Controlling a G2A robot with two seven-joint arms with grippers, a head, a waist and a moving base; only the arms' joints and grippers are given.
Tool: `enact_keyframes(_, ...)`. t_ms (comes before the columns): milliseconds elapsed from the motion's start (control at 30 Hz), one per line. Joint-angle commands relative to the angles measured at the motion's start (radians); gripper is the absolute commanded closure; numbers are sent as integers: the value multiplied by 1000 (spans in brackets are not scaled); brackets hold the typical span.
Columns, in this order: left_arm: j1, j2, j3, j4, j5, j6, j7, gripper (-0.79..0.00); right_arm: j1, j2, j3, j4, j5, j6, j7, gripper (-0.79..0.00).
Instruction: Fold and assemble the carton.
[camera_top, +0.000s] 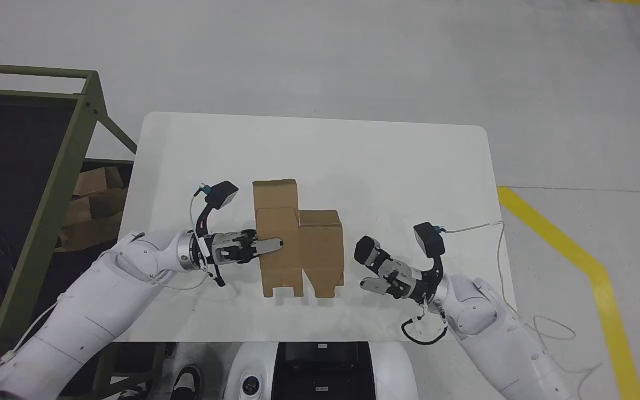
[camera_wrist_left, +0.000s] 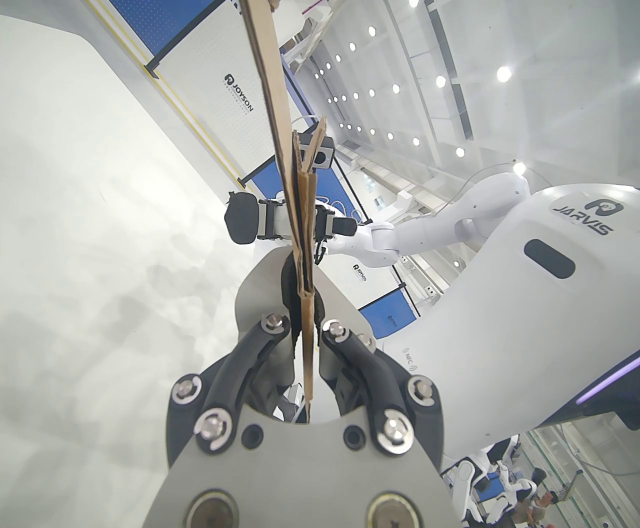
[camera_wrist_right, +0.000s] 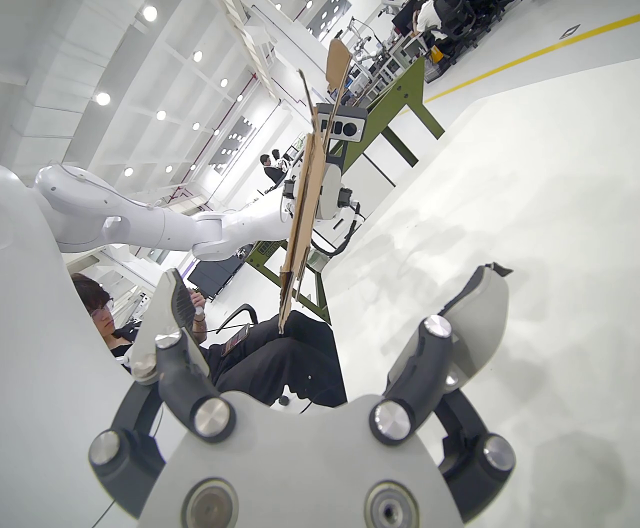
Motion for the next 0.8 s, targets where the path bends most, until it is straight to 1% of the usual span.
enact_keyframes(0,0,0,0,0,0,0,0,0,0,0,0,0,0,0,0,-785)
enact_keyframes(200,0,0,0,0,0,0,0,0,0,0,0,0,0,0,0,-785)
enact_keyframes(300,8,-4,-1,-18,6,18,32,0,0,0,0,0,0,0,0,-785)
enact_keyframes(400,22,-10,1,-21,-3,7,56,0,-7,-2,2,-16,-21,21,-19,-785)
enact_keyframes(500,31,-17,3,-13,-16,-16,76,0,-25,-6,7,-24,-49,0,-67,-785)
enact_keyframes(600,36,-23,4,-4,-27,-40,92,0,-44,-9,13,-38,-94,0,-119,-785)
enact_keyframes(767,43,-34,1,6,-27,-63,129,0,-72,-23,10,-39,-193,0,-236,-785)
